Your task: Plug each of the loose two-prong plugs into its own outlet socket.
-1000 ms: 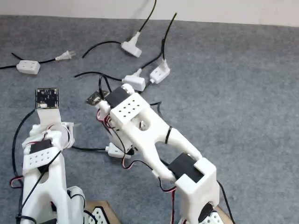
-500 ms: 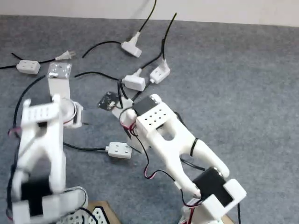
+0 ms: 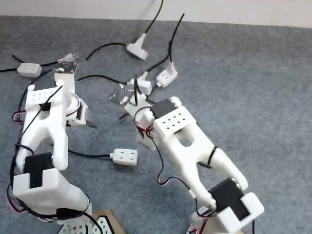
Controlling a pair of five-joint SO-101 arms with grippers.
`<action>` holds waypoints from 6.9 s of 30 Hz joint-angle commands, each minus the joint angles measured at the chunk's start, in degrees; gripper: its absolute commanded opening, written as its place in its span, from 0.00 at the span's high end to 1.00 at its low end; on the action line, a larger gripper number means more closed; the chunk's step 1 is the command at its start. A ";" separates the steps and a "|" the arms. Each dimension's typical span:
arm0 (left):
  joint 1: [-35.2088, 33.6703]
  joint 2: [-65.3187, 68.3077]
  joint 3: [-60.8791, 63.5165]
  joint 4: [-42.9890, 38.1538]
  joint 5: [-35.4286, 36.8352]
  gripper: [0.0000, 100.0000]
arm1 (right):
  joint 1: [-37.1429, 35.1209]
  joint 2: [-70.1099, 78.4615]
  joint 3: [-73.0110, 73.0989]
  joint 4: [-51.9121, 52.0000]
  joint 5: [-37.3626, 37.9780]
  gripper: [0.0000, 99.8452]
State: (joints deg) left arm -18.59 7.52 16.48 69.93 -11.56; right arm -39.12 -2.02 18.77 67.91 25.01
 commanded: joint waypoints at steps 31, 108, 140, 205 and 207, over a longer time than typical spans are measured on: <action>-3.30 -1.01 4.62 -9.49 -1.85 0.68 | -6.64 11.21 -3.47 2.59 17.58 0.73; -17.71 -1.45 4.97 -10.29 -10.73 0.68 | -1.27 -1.19 18.33 -13.49 29.89 0.76; -17.27 -1.54 4.62 -10.29 -10.73 0.68 | -4.70 -1.45 17.80 -13.41 26.90 0.99; 8.31 -110.55 75.74 -25.41 -2.99 0.68 | -12.53 -8.66 1.63 -4.44 -11.87 0.99; 8.31 -110.55 75.65 -25.23 -2.81 0.68 | -12.88 -8.66 1.80 -4.97 -14.15 0.99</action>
State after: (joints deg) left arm -10.86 -102.81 93.85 45.85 -14.11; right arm -50.99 -9.76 23.08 62.90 13.76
